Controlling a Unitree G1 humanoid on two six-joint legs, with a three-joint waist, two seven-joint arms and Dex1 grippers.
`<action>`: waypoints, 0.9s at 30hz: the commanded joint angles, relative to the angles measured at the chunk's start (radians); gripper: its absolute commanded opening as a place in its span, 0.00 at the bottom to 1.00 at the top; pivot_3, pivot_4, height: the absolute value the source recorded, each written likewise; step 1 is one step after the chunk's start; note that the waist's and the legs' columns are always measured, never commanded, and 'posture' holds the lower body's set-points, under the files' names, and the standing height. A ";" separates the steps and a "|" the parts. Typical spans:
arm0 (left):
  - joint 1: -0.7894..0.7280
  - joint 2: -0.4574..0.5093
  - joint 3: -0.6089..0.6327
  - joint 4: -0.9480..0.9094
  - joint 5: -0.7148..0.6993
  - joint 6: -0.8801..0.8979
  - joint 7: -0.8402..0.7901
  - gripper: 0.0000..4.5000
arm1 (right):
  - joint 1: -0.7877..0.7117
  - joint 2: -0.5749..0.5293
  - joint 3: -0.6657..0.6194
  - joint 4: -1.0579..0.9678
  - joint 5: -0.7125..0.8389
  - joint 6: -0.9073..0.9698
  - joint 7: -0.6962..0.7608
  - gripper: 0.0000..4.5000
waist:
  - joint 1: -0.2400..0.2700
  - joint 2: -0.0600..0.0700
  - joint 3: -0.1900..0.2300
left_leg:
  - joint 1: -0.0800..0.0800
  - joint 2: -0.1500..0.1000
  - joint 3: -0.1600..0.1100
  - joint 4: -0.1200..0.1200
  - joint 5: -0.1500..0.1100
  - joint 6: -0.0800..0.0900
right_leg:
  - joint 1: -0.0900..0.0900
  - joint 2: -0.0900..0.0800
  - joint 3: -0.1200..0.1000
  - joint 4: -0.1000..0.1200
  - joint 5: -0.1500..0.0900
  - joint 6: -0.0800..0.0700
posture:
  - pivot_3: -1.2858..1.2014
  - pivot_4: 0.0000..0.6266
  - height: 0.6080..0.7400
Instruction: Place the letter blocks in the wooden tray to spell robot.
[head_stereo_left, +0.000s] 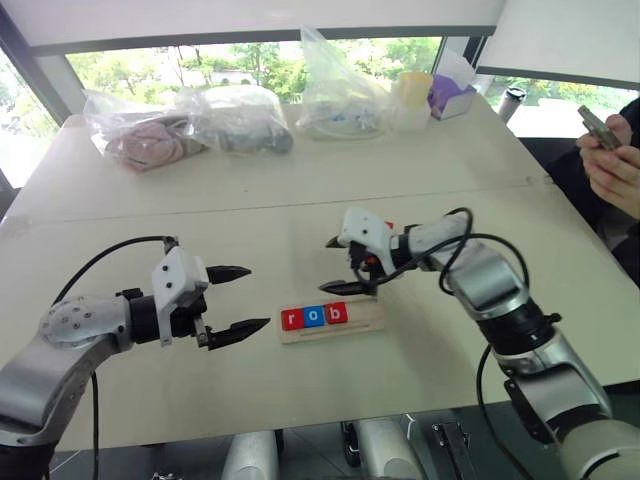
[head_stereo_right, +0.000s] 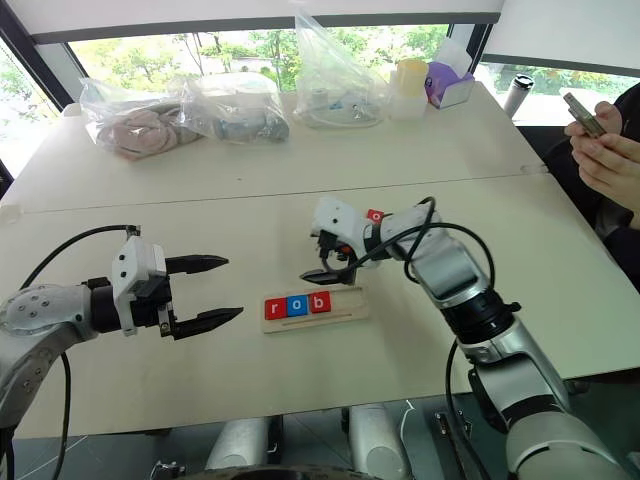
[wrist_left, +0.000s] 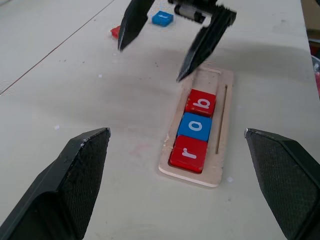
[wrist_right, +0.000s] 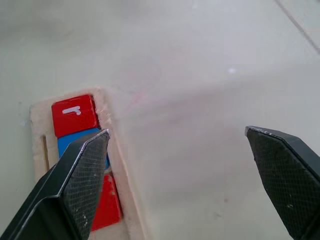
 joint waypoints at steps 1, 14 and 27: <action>0.001 -0.002 0.012 -0.022 0.000 -0.018 0.001 1.00 | 0.020 -0.039 -0.075 -0.027 -0.017 -0.014 -0.078 0.99 | -0.001 0.000 0.000 | 0.000 0.000 0.000 0.000 0.000 0.000 | 0.000 0.000 0.000 0.000 0.000 0.000 | 0.52 0.24 1.00; -0.009 -0.035 -0.026 -0.022 0.017 -0.027 0.018 1.00 | -0.078 0.392 -0.347 0.174 -0.177 0.451 -0.870 0.99 | -0.022 0.000 0.000 | -0.001 0.000 0.000 -0.001 0.000 0.000 | -0.003 0.000 0.001 0.004 0.002 -0.003 | 0.52 0.24 1.00; -0.005 -0.041 -0.022 -0.036 0.017 -0.018 0.043 1.00 | -0.215 0.610 -0.558 0.475 -0.117 0.389 -1.184 0.99 | -0.031 0.000 0.000 | 0.000 0.000 -0.001 -0.001 0.000 0.000 | -0.003 0.001 0.001 0.004 0.002 -0.003 | 0.52 0.24 1.00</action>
